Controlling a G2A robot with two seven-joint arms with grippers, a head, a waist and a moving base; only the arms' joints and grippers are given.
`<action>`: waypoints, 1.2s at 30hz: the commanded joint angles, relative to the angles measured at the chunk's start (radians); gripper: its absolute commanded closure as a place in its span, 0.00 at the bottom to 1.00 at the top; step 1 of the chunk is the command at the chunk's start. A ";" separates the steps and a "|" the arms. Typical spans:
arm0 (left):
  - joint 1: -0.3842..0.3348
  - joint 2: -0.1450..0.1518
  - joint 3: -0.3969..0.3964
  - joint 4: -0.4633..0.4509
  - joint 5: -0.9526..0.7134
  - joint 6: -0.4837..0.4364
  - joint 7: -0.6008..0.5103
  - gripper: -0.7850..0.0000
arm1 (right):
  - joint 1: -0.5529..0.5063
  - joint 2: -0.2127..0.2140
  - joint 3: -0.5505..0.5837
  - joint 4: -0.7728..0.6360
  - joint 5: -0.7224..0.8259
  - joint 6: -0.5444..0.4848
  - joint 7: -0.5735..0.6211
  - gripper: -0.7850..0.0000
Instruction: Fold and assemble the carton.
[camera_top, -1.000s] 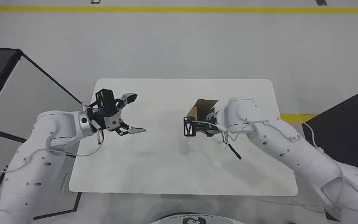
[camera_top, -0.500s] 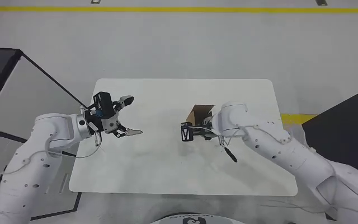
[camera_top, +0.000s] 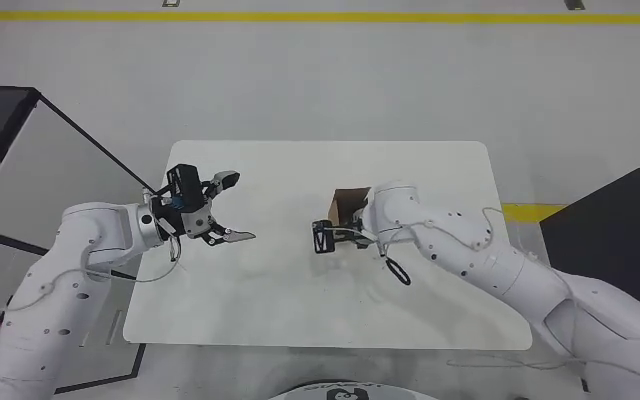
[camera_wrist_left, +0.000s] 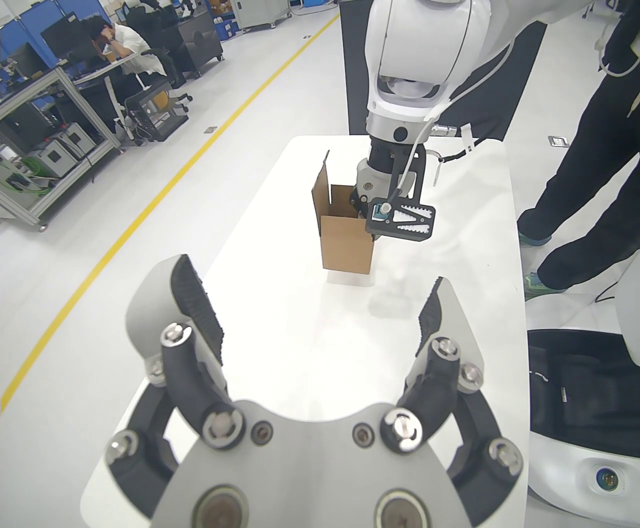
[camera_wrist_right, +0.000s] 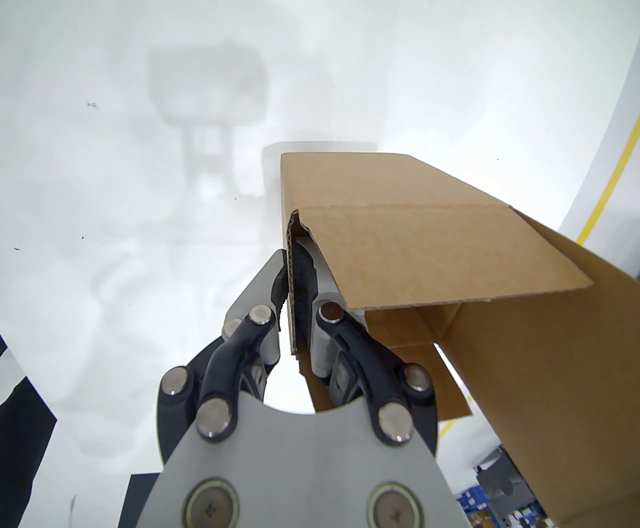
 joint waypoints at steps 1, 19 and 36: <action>0.000 0.000 0.000 0.000 0.000 0.000 0.000 0.00 | 0.007 -0.012 -0.010 0.021 -0.003 0.003 -0.007 1.00; 0.000 0.000 0.000 0.000 0.000 0.000 0.000 0.00 | -0.004 -0.065 -0.027 0.119 -0.023 0.039 -0.057 1.00; 0.000 0.000 0.000 0.000 0.000 0.000 0.000 0.00 | -0.047 -0.038 0.053 0.058 -0.039 0.013 -0.079 0.51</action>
